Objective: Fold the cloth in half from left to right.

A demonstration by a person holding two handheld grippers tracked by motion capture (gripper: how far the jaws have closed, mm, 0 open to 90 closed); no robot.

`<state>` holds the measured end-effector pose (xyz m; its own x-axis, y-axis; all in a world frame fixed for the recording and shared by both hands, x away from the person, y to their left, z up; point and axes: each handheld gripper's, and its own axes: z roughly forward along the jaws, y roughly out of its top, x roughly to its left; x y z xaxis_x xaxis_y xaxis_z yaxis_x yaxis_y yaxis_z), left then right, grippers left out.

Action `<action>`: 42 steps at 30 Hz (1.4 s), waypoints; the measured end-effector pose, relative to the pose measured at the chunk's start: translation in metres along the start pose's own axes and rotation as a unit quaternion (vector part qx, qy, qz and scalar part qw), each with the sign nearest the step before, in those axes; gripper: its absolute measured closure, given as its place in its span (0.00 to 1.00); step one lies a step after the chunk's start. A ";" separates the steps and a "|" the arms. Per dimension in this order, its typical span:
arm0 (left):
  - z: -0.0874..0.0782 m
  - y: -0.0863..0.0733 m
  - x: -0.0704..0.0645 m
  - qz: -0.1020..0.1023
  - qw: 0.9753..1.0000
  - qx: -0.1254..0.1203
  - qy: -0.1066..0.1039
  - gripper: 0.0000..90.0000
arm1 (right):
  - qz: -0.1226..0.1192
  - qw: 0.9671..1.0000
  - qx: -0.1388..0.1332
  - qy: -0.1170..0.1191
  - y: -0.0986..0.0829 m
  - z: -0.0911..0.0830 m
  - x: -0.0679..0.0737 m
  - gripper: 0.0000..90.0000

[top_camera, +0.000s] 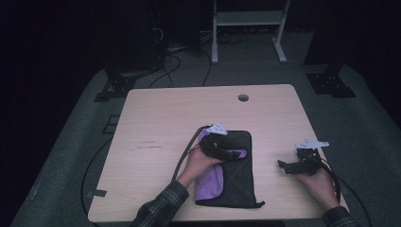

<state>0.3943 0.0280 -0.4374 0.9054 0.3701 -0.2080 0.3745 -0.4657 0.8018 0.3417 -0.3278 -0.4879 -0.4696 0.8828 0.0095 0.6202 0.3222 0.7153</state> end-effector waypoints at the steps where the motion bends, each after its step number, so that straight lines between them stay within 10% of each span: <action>1: -0.005 -0.002 0.001 -0.002 1.000 -0.003 0.001 0.39 | 0.001 1.000 0.000 -0.001 0.000 0.000 0.000 0.02; 14: -0.061 -0.044 0.005 -0.008 0.997 0.006 0.075 0.21 | 0.005 1.000 0.000 -0.003 0.000 0.000 0.001 0.02; 27: -0.093 -0.089 0.007 -0.009 0.988 0.054 0.146 0.04 | -0.012 1.000 0.005 0.012 0.001 0.000 0.002 0.04; 42: -0.123 -0.127 0.020 -0.037 0.982 0.076 0.168 0.01 | -0.036 0.997 -0.003 0.061 0.023 -0.011 0.008 0.16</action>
<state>0.3399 0.1934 -0.4746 0.7668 0.6403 -0.0447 0.4854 -0.5330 0.6930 0.3455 -0.3168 -0.4639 -0.5861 0.8091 0.0432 0.5781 0.3803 0.7220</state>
